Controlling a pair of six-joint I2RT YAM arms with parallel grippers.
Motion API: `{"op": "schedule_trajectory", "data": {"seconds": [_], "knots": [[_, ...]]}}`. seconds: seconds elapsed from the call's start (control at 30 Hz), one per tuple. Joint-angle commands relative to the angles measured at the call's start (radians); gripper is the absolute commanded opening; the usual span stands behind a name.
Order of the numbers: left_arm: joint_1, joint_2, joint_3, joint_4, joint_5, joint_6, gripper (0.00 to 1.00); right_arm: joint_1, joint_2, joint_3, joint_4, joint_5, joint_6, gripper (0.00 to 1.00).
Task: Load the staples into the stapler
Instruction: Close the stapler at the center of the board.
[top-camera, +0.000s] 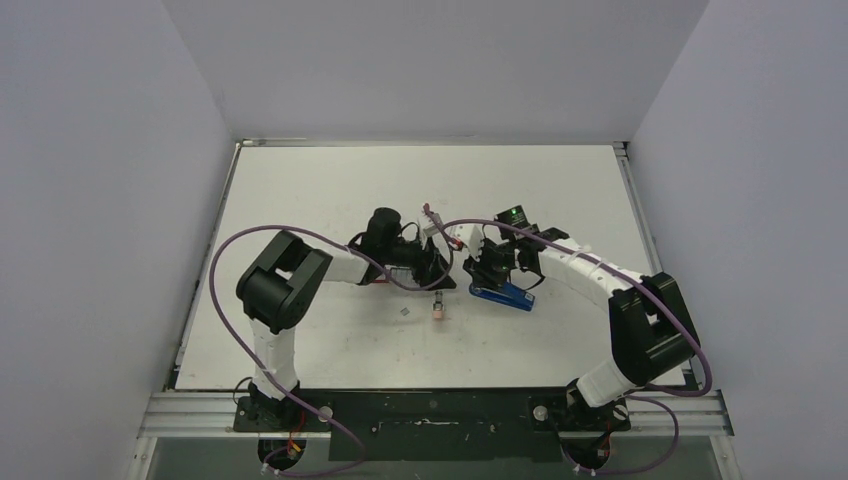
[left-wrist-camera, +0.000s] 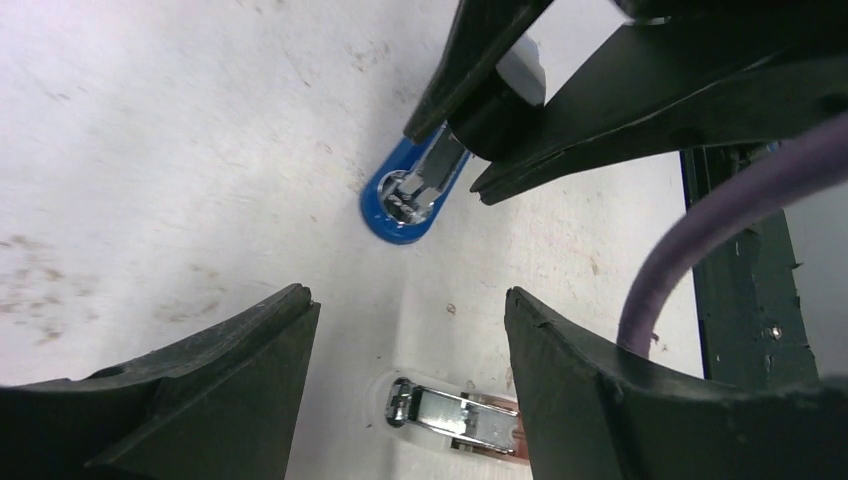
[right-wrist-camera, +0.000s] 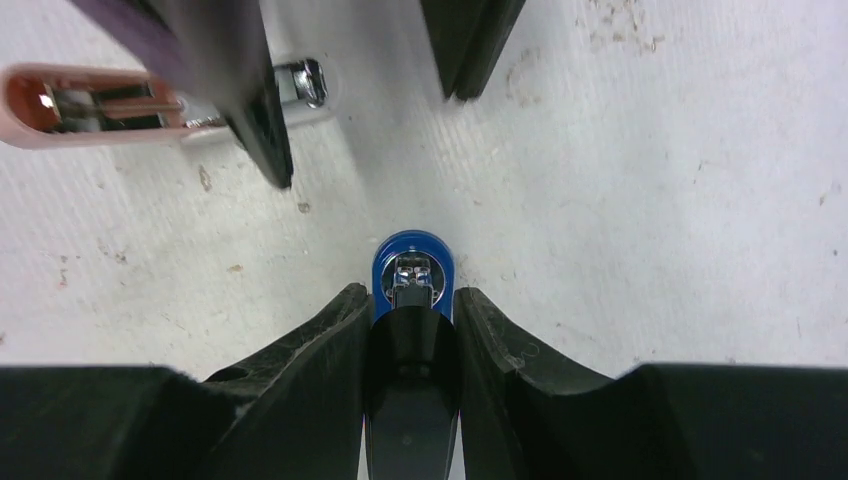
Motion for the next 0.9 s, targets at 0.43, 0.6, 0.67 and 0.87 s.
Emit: {"op": "schedule_trajectory", "data": {"seconds": [0.43, 0.6, 0.67, 0.87], "knots": [[0.058, -0.201, 0.088, -0.047, -0.005, 0.059, 0.70, -0.007, -0.044, -0.066, -0.030, 0.153, 0.025, 0.72], [0.058, -0.244, 0.091, -0.115, -0.038, 0.064, 0.72, -0.068, -0.111, -0.097, -0.088, 0.155, -0.026, 0.77], [0.058, -0.258, 0.091, -0.138, -0.049, 0.071, 0.73, -0.114, -0.131, -0.114, -0.126, 0.147, -0.072, 0.77], [0.058, -0.286, 0.100, -0.219, -0.062, 0.111, 0.74, -0.253, -0.164, -0.162, -0.232, 0.125, -0.228, 0.77]]}}
